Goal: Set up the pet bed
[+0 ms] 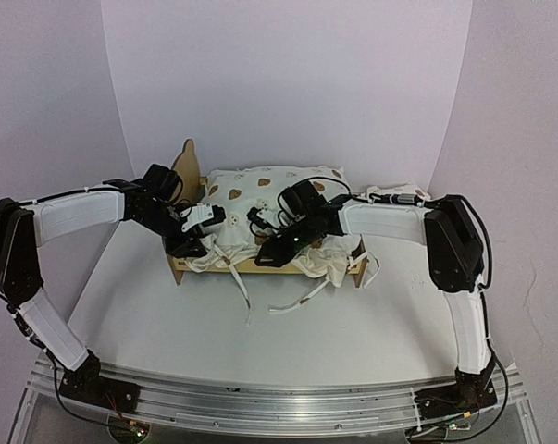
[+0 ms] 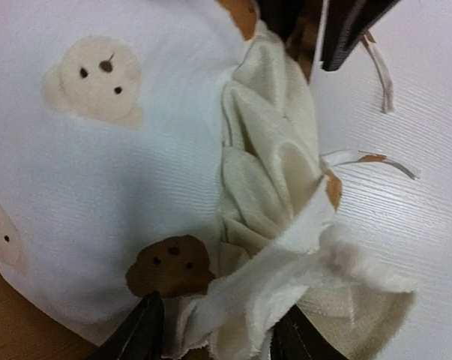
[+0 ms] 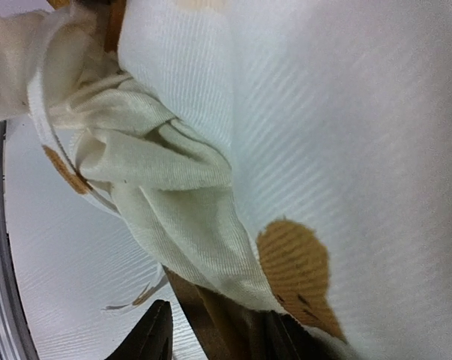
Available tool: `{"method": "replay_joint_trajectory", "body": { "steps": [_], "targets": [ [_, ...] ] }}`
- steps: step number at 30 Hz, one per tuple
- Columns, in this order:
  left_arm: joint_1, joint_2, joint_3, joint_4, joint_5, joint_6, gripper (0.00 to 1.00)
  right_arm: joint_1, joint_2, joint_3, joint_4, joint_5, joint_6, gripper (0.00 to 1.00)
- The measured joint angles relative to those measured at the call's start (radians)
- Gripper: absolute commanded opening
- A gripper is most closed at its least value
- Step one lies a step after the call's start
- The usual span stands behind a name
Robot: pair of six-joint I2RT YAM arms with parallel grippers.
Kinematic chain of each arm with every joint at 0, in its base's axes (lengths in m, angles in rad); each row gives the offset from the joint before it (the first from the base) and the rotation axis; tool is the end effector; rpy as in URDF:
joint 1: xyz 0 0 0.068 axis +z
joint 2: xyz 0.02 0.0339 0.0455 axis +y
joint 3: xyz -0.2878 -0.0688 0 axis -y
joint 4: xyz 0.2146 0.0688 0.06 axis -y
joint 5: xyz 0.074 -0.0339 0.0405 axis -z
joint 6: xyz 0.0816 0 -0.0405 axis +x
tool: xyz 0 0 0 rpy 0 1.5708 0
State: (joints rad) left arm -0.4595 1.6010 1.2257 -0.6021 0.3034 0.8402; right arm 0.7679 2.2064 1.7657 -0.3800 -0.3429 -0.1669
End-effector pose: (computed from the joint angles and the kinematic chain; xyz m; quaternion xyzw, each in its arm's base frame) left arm 0.2897 -0.1705 0.2524 0.6072 0.7259 -0.0872 0.3111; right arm 0.3503 0.3763 0.1975 -0.4689 0.7904 0.2585 0.2978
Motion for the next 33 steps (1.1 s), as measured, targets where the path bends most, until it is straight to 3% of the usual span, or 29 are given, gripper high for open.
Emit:
{"method": "replay_joint_trajectory", "body": {
  "steps": [3, 5, 12, 19, 25, 29, 33],
  "targets": [
    [0.0, 0.018, 0.001, 0.019, -0.021, 0.001, 0.08, -0.002, -0.015, 0.0, 0.005, -0.037, 0.032, 0.44],
    [0.0, 0.02, 0.003, 0.027, -0.029, -0.002, 0.01, -0.004, -0.027, 0.0, 0.018, -0.059, 0.058, 0.44],
    [0.0, 0.047, 0.044, 0.051, -0.018, -0.034, 0.0, -0.005, -0.043, 0.013, 0.095, -0.08, 0.191, 0.45],
    [0.0, 0.123, 0.124, 0.193, -0.018, -0.107, 0.0, 0.003, -0.027, 0.018, 0.298, -0.109, 0.352, 0.49],
    [0.0, 0.148, 0.129, 0.283, -0.022, -0.135, 0.0, 0.024, -0.042, -0.047, 0.43, -0.058, 0.381, 0.51],
    [0.002, 0.156, 0.128, 0.333, -0.028, -0.152, 0.0, 0.03, -0.073, -0.122, 0.432, 0.01, 0.379, 0.51],
    [0.003, 0.159, 0.128, 0.352, -0.016, -0.194, 0.0, 0.029, -0.058, -0.085, 0.442, 0.024, 0.406, 0.5]
  ]
}}
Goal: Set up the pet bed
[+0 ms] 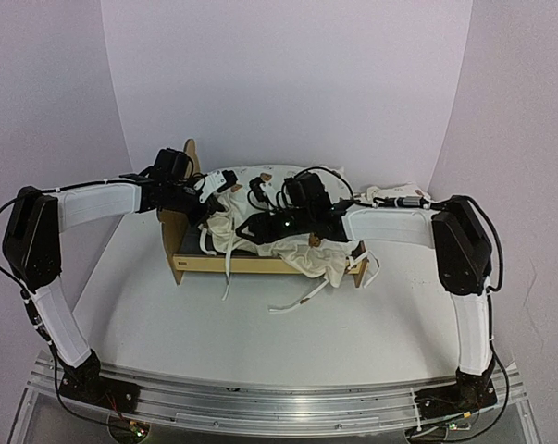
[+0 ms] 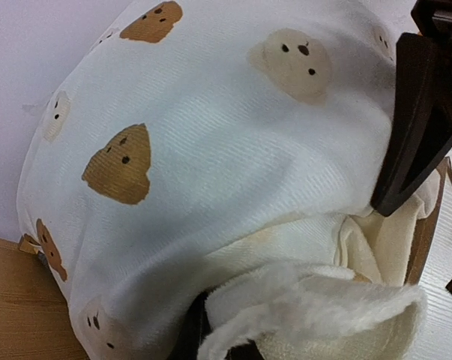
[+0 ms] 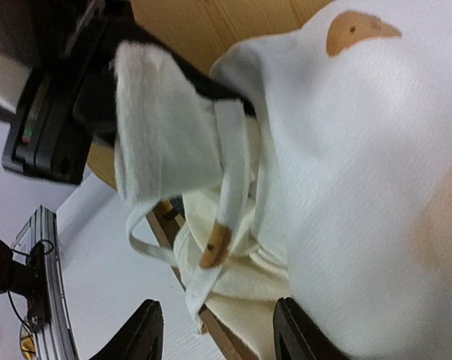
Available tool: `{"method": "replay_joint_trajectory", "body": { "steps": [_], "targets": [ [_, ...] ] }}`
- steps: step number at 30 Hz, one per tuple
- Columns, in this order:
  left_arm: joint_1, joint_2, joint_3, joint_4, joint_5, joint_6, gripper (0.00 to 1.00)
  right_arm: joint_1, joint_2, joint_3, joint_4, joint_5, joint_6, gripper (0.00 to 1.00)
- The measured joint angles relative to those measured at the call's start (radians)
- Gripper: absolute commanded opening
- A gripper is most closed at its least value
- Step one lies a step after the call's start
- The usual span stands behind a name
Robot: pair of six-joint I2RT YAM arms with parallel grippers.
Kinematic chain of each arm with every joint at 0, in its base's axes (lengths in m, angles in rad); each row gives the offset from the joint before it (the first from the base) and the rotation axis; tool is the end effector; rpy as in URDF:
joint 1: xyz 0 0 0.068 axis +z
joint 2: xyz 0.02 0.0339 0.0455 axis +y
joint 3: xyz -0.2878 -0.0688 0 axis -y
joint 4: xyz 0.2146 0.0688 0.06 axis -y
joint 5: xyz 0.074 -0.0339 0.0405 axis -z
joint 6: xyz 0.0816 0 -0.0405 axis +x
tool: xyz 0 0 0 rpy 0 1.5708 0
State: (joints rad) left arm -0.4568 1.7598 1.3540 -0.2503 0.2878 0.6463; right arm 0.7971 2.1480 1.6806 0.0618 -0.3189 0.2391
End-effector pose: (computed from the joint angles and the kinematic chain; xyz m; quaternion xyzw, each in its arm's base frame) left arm 0.3627 -0.2041 0.2737 0.5192 0.7231 -0.0867 0.4472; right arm 0.3555 0.4005 0.2518 -0.3110 0.7685 0.3842 0.4063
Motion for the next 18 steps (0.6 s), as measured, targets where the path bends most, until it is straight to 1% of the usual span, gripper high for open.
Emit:
{"method": "replay_joint_trajectory", "body": {
  "steps": [4, 11, 13, 14, 15, 17, 18],
  "targets": [
    [0.0, 0.009, 0.0, 0.001, 0.013, -0.03, 0.0, 0.0, 0.06, 0.081, 0.061, 0.02, 0.047, 0.45],
    [0.002, 0.01, 0.0, 0.002, 0.024, -0.048, 0.0, 0.0, 0.176, 0.137, 0.131, 0.045, 0.127, 0.41],
    [0.002, 0.01, 0.0, 0.007, 0.025, -0.049, 0.0, 0.0, 0.206, 0.159, 0.138, 0.037, 0.147, 0.38],
    [0.002, 0.01, 0.0, 0.008, 0.025, -0.05, 0.0, 0.0, 0.216, 0.166, 0.14, 0.033, 0.154, 0.35],
    [0.002, 0.01, 0.0, 0.009, 0.026, -0.05, 0.0, 0.001, 0.222, 0.171, 0.142, 0.031, 0.16, 0.29],
    [0.002, 0.01, -0.001, 0.015, 0.027, -0.051, 0.0, 0.003, 0.232, 0.183, 0.149, 0.029, 0.176, 0.13],
    [0.002, 0.01, -0.001, 0.018, 0.027, -0.052, 0.0, 0.005, 0.235, 0.188, 0.153, 0.03, 0.184, 0.07]
  ]
}}
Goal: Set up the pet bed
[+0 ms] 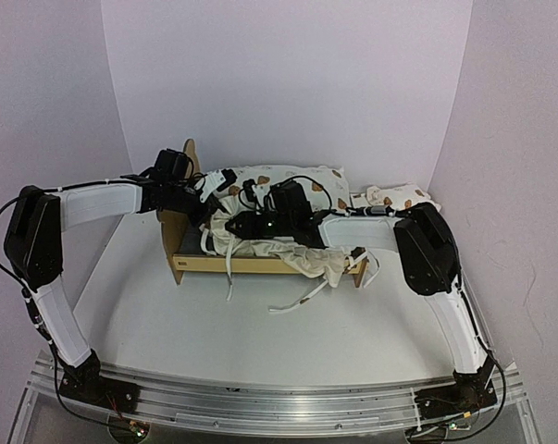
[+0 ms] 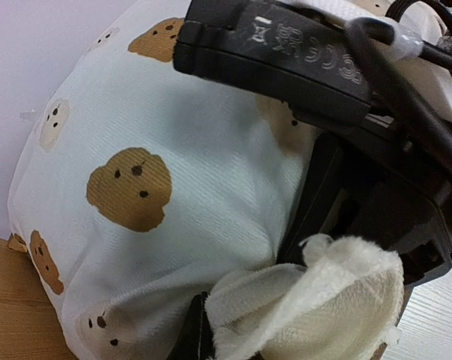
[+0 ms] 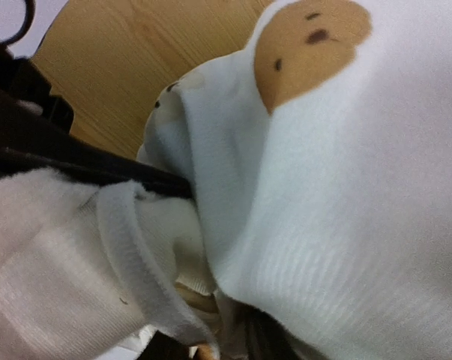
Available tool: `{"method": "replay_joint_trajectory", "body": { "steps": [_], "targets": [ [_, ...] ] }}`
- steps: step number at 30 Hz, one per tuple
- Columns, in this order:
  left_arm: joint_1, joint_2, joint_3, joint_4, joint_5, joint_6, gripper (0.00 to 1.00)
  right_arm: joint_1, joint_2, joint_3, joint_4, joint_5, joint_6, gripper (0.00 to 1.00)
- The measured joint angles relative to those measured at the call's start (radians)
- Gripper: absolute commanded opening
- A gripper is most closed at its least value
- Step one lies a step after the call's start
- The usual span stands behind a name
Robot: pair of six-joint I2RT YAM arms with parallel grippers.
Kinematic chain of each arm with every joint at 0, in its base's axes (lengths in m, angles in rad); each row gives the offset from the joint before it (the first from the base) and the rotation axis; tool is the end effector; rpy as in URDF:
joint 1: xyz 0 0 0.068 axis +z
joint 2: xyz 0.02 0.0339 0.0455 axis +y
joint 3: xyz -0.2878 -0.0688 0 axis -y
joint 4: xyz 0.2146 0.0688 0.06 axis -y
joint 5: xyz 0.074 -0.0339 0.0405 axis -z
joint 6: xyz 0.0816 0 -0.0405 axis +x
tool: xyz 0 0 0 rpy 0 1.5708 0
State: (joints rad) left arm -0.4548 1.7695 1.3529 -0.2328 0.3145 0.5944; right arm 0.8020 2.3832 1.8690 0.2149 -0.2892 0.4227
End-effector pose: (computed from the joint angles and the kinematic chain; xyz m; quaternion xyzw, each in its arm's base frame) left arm 0.3645 -0.2063 0.2720 0.5034 0.7309 -0.1093 0.4478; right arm 0.3940 0.4408 0.2132 -0.2341 0.7658 0.4326 0.4142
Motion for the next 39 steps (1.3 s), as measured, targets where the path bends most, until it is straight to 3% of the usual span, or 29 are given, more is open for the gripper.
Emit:
{"method": "replay_joint_trajectory", "body": {
  "steps": [2, 9, 12, 15, 19, 23, 27, 33, 39],
  "targets": [
    [0.001, 0.0, 0.0, 0.006, 0.0, -0.003, 0.02, 0.004, 0.005, 0.004, 0.009, 0.007, 0.022, 0.0],
    [0.001, 0.0, 0.017, -0.049, 0.008, -0.004, 0.56, 0.009, 0.001, -0.046, 0.045, 0.124, 0.053, 0.0],
    [0.001, 0.0, 0.059, -0.115, 0.012, 0.002, 0.68, 0.008, -0.007, -0.095, 0.058, 0.185, 0.062, 0.0],
    [0.001, -0.001, 0.12, -0.187, 0.025, -0.019, 0.69, 0.002, -0.021, -0.127, 0.06, 0.226, 0.068, 0.0],
    [-0.001, -0.024, 0.154, -0.261, 0.038, -0.142, 0.62, -0.002, -0.038, -0.133, 0.062, 0.24, 0.073, 0.0],
    [-0.014, -0.096, 0.046, -0.283, 0.046, -0.281, 0.54, -0.003, -0.045, -0.133, 0.061, 0.235, 0.079, 0.0],
    [-0.06, -0.12, -0.056, -0.315, 0.05, -0.335, 0.54, -0.003, -0.049, -0.137, 0.061, 0.23, 0.08, 0.0],
    [-0.124, -0.119, -0.118, -0.325, 0.049, -0.184, 0.54, -0.004, -0.06, -0.15, 0.062, 0.224, 0.08, 0.0],
    [-0.125, -0.119, -0.116, -0.326, 0.052, 0.05, 0.48, -0.005, -0.069, -0.162, 0.067, 0.219, 0.084, 0.0]
  ]
}}
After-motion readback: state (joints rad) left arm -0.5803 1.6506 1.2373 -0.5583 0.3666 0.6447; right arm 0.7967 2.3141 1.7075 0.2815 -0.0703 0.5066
